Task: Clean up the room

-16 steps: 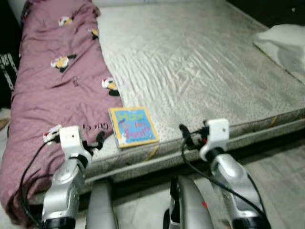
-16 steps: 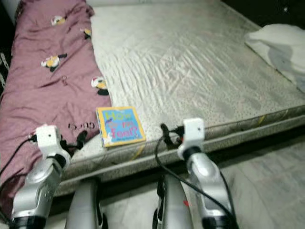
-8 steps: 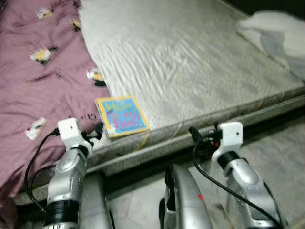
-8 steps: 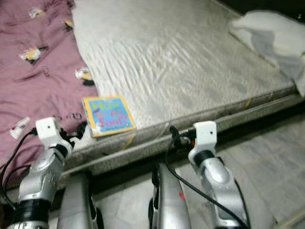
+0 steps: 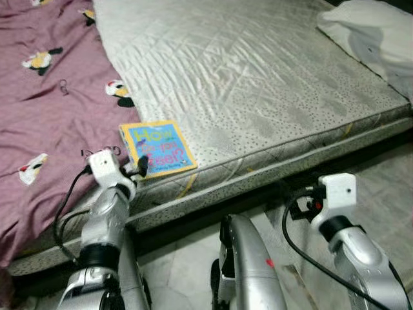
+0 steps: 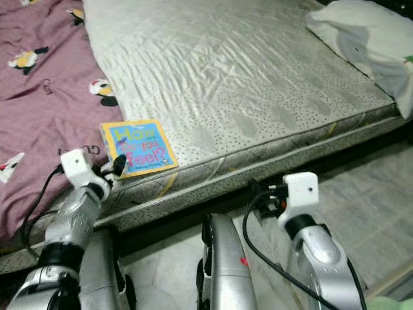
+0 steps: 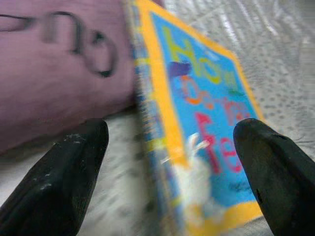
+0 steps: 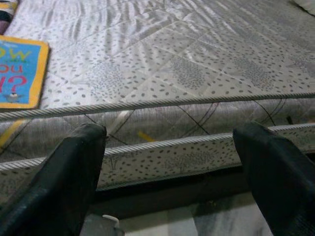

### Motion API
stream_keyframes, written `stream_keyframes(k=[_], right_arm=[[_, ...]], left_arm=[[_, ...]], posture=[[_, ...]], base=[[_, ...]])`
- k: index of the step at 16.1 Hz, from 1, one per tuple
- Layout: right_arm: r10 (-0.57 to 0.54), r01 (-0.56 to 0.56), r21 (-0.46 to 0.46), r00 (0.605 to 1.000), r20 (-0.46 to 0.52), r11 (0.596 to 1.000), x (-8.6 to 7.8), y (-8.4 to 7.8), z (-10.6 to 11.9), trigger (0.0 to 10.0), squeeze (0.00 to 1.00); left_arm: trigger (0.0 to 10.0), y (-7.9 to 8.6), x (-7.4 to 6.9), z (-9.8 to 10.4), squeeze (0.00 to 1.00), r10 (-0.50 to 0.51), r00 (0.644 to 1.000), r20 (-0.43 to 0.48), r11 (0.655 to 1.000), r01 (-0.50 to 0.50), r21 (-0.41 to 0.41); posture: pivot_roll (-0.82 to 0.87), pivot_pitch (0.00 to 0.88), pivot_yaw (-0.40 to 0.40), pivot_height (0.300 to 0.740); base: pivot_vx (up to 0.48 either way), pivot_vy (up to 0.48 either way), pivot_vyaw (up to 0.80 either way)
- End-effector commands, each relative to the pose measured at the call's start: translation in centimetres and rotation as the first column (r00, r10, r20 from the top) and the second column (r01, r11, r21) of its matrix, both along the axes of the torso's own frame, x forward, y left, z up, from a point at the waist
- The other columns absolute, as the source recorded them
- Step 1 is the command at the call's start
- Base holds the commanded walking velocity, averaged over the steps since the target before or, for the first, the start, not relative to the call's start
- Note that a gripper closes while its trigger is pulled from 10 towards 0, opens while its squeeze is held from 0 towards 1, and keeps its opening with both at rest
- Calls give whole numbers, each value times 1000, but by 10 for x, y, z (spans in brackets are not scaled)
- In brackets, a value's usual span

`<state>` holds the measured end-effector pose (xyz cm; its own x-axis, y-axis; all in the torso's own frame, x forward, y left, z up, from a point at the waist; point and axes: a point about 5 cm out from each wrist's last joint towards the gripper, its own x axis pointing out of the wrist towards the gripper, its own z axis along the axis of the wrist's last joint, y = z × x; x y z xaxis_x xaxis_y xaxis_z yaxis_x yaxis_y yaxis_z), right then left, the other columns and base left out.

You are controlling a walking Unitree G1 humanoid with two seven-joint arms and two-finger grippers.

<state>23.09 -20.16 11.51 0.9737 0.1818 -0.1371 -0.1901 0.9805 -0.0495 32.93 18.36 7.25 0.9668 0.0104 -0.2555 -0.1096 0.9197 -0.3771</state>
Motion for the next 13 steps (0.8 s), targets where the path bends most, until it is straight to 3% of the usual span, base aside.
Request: stream_keyframes(k=[1, 5, 8, 11, 12, 13], right_arm=[[3, -3, -5, 1000, -17, 1000, -3, -2, -1, 10000, 0], [40, -40, 22, 999, -26, 999, -10, 3, 7, 10000, 0], [61, -59, 26, 996, -65, 998, -28, 7, 7, 10000, 0], [54, -51, 34, 994, -99, 998, -37, 7, 6, 10000, 0], [47, -43, 34, 994, -103, 998, -37, 7, 8, 10000, 0], [42, -39, 34, 994, -103, 999, -38, 6, 10, 10000, 0]], left_arm=[[10000, -3, -2, -7, 0, -11, 1000, -22, 1000, 10, -27], [10000, -12, 0, -19, 0, -46, 997, -68, 996, 40, -83], [10000, -13, -3, -21, 0, -58, 997, -48, 988, 50, -147], [10000, -11, 5, -11, 0, -77, 997, 12, 981, 78, -179], [8549, -11, 10, -4, 0, -86, 996, 38, 977, 92, -194], [2275, -12, 13, -1, 0, -92, 994, 51, 973, 100, -210]], posture=[[-224, 181, -86, 465], [-242, 199, -96, 457], [-241, 261, -108, 457], [-249, 296, -111, 457], [-255, 307, -113, 457], [-257, 312, -115, 457]], base=[[0, 0, 0], [0, 0, 0], [0, 0, 0], [0, 0, 0], [0, 0, 0], [0, 0, 0]])
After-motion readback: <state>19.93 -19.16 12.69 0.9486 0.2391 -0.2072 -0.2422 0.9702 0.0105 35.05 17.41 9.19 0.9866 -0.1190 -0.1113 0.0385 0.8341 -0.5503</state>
